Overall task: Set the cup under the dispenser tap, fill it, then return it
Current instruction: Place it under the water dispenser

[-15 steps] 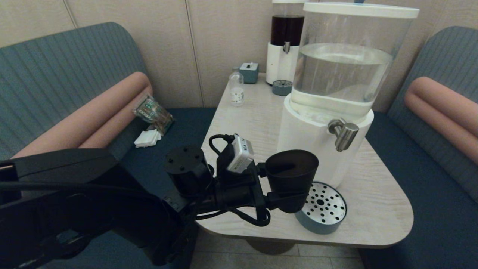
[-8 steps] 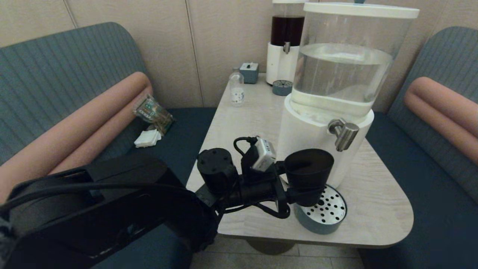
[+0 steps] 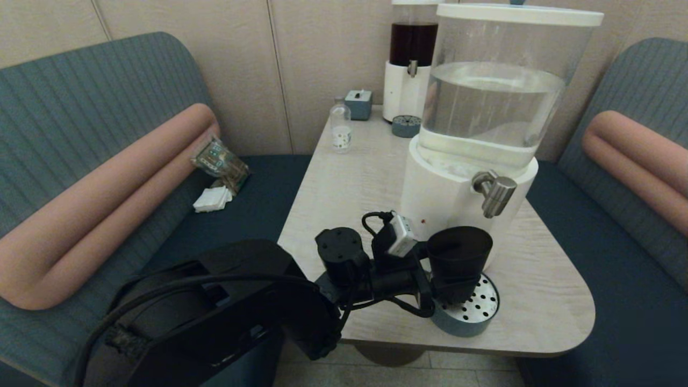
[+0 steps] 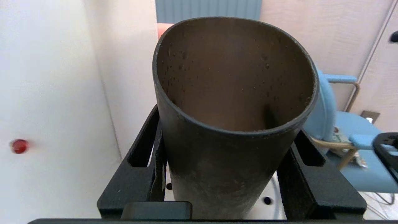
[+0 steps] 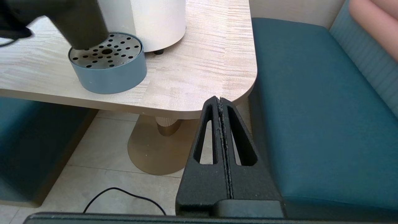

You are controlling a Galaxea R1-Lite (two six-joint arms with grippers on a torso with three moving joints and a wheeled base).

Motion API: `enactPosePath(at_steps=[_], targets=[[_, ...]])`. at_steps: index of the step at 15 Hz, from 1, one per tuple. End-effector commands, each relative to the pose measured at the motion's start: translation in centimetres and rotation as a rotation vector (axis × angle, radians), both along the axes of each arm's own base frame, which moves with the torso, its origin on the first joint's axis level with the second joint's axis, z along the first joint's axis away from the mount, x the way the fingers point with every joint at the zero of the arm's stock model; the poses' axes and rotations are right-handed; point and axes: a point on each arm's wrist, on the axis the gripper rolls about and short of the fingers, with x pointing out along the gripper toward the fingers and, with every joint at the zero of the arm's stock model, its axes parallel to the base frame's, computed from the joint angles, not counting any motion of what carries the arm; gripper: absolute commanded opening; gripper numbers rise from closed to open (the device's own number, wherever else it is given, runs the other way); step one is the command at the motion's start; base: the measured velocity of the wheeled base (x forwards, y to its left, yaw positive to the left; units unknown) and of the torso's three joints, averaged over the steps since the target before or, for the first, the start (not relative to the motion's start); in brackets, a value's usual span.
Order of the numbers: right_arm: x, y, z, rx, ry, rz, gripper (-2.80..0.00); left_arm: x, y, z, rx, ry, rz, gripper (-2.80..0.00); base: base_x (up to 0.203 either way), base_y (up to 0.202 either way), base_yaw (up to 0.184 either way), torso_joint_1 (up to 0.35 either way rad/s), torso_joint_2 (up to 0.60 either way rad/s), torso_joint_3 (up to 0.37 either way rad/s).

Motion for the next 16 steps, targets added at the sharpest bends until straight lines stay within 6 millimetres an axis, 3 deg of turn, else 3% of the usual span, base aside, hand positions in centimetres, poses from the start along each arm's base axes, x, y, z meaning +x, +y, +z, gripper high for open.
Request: enactPosePath(at_steps=[1,10,11,16], targets=[[0.1,0.0,-0.4,-0.001,0.013,0.000,-2.80,0.6,-0.5,-1.4,0.002,0.002,-0.003,-2.80,0.000,0.000,0.000,0.000,0.00,0.000],[0.1,0.0,-0.4,-0.001,0.014,0.000,-2.80,1.6,-1.4,-2.4,-0.017,-0.007,0.006,-2.80,0.000,0.000,0.000,0.000,0.00,0.000],[0.1,0.0,-0.4,-0.001,0.015,0.000,-2.80,1.6,-1.4,-2.5,-0.015,-0.005,0.006,0.00,0.000,0.000,0.000,0.000,0.00,0.000],[0.1,0.0,-0.4,-0.001,0.015,0.000,-2.80,1.7,-1.4,-2.3,-0.025,-0.010,0.017,0.00,0.000,0.000,0.000,0.000,0.00,0.000]])
